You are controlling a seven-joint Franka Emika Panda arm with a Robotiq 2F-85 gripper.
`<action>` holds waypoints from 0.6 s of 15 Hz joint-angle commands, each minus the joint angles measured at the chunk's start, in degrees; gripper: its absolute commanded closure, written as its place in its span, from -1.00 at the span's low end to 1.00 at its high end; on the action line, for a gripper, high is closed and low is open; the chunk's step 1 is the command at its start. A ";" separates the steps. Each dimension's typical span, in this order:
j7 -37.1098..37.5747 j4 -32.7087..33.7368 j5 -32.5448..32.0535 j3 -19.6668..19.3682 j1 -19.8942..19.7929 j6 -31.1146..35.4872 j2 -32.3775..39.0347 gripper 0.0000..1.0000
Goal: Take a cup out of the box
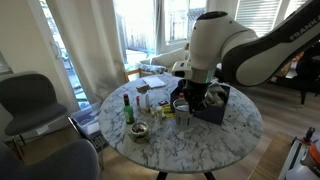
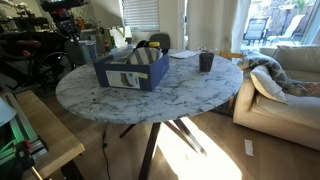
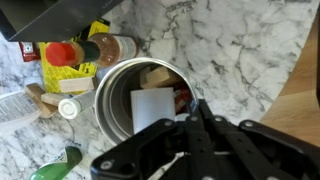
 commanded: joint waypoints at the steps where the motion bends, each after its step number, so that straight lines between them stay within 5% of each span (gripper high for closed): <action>1: 4.11 3.61 -3.90 2.22 -2.54 5.98 8.28 0.98; 5: 7.84 7.01 -8.25 2.93 -4.74 7.43 14.21 0.98; 6: 8.64 7.97 -9.65 3.03 -5.18 6.24 15.43 0.79; 7: 8.61 8.68 -9.87 2.88 -5.25 5.88 16.56 0.40; 9: 8.31 9.81 -9.88 2.76 -5.42 5.41 18.31 0.13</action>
